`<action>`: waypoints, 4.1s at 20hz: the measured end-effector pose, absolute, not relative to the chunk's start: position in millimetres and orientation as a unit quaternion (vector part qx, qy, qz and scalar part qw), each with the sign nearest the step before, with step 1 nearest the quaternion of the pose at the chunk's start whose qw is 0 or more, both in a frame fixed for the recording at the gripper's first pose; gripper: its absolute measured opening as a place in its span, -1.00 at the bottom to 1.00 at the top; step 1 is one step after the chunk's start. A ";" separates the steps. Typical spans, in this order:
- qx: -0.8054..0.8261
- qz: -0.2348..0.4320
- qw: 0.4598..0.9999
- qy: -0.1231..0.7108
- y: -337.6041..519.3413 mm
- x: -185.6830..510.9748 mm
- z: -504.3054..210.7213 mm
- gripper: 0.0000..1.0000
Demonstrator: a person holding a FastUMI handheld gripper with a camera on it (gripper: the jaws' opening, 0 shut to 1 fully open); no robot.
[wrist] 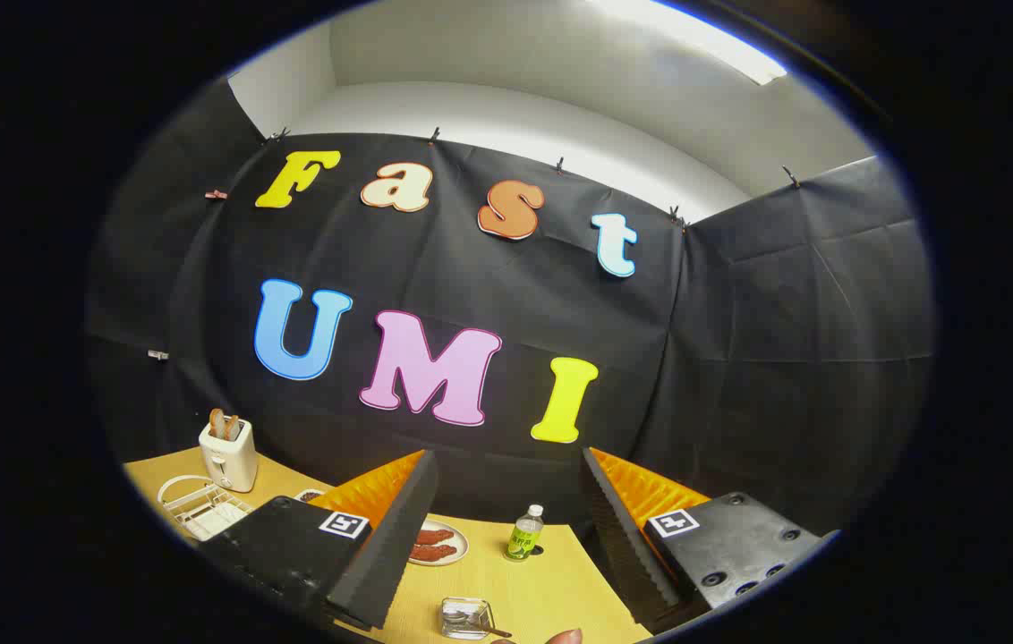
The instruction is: Take the plate from the dish rack, then take the spoon from the basket and place it into the plate.
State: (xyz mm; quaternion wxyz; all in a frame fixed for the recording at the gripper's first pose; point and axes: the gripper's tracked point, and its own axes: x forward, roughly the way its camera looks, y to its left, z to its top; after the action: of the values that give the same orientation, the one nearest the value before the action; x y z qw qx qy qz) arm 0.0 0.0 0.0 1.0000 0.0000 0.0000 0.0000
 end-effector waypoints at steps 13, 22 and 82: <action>0.002 0.000 1.000 0.015 5.8 -3.9 -11.3 0.94; 0.004 0.006 1.000 0.017 12.8 -3.7 -14.3 0.94; 0.131 0.053 0.869 0.475 167.9 -112.8 -214.1 -0.64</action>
State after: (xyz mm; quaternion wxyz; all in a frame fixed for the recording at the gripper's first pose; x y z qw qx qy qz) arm -112.8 167.9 -214.1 0.8685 0.1313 0.4750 0.0526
